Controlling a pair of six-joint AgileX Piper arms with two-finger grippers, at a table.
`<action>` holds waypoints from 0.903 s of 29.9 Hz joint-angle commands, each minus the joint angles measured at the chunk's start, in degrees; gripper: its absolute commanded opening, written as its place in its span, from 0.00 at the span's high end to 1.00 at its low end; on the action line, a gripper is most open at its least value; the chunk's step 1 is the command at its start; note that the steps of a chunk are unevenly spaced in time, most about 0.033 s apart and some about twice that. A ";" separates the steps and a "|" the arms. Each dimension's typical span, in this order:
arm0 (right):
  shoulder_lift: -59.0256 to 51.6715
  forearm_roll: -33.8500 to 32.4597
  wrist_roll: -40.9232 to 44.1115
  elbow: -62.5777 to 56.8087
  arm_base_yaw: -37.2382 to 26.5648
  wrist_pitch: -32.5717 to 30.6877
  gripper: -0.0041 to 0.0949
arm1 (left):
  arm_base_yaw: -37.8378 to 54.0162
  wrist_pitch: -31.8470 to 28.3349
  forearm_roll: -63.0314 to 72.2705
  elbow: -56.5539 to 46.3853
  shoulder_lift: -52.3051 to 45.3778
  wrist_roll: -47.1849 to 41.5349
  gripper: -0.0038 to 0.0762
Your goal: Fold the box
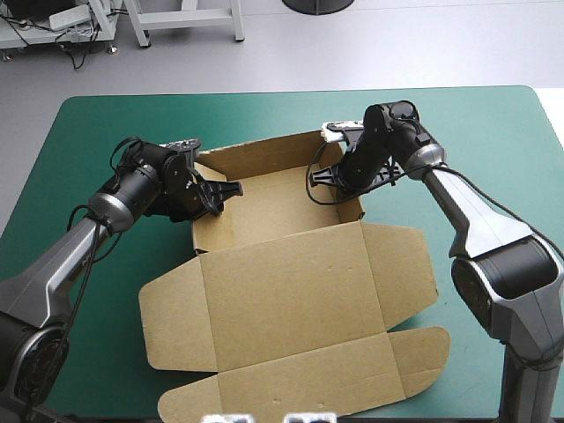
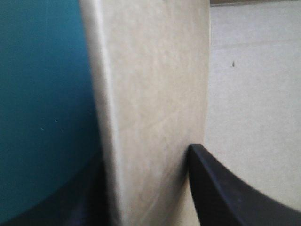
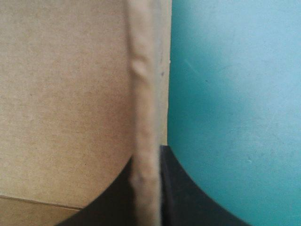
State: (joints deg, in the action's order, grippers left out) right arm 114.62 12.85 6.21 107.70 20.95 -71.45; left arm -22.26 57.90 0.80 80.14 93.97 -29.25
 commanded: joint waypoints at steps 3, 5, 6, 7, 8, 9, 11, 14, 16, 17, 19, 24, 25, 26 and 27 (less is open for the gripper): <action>-3.47 2.15 -0.64 2.00 -1.10 -0.41 0.98 | -0.60 -1.68 2.07 1.73 1.02 1.24 0.73; -3.47 1.72 -0.64 2.00 -1.10 -0.41 0.98 | -0.60 -1.97 3.93 1.73 2.44 3.71 0.77; -3.47 1.72 -0.64 2.00 -1.10 -0.41 0.98 | -0.60 -2.28 4.38 1.73 3.12 4.77 0.77; -3.47 1.72 -0.64 2.00 -1.10 -0.41 0.98 | -0.60 -2.67 4.36 1.73 3.44 5.15 0.77; -3.47 1.72 -0.64 2.00 -0.99 -0.41 0.98 | -0.60 -2.92 4.50 1.73 3.92 5.99 0.77; -3.47 1.72 -0.75 2.00 -0.85 -0.46 0.98 | -0.60 -2.92 4.65 1.73 4.42 7.36 0.77; -3.47 0.87 -1.03 2.00 -0.26 -0.46 0.97 | -0.60 -2.79 4.89 1.73 4.85 9.71 0.78; -3.35 -3.12 -1.08 2.00 1.55 -0.56 0.97 | -0.60 -3.20 4.89 1.73 4.99 11.49 0.84; -3.23 -5.65 -1.08 2.00 2.75 -0.56 0.97 | -0.60 -3.48 5.41 1.73 4.99 12.47 0.86; -3.13 -6.41 -1.08 2.00 3.17 -0.56 0.98 | -0.60 -3.77 6.29 1.73 4.99 13.63 0.87; -2.88 -6.90 -1.08 1.89 3.94 -0.56 0.98 | -0.60 -4.14 7.51 1.73 4.99 15.77 0.89; -2.51 -7.30 -0.50 1.11 4.10 -0.56 0.98 | -0.60 -3.09 7.45 1.73 5.57 18.60 0.93; -2.51 -7.30 -0.06 0.49 4.10 -0.56 0.98 | -0.60 -2.86 7.20 1.86 5.89 18.60 0.94; -2.51 -7.03 0.43 -0.39 3.96 -0.56 0.98 | -0.60 -2.70 7.20 2.10 6.14 18.60 0.94; -2.51 -6.90 1.12 -1.24 3.96 -0.56 0.98 | -0.60 -2.70 7.31 2.65 6.50 18.60 0.94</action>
State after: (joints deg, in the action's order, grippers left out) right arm 115.23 1.07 6.81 106.62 24.07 -71.50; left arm -22.06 56.21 4.79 80.67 101.79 -12.96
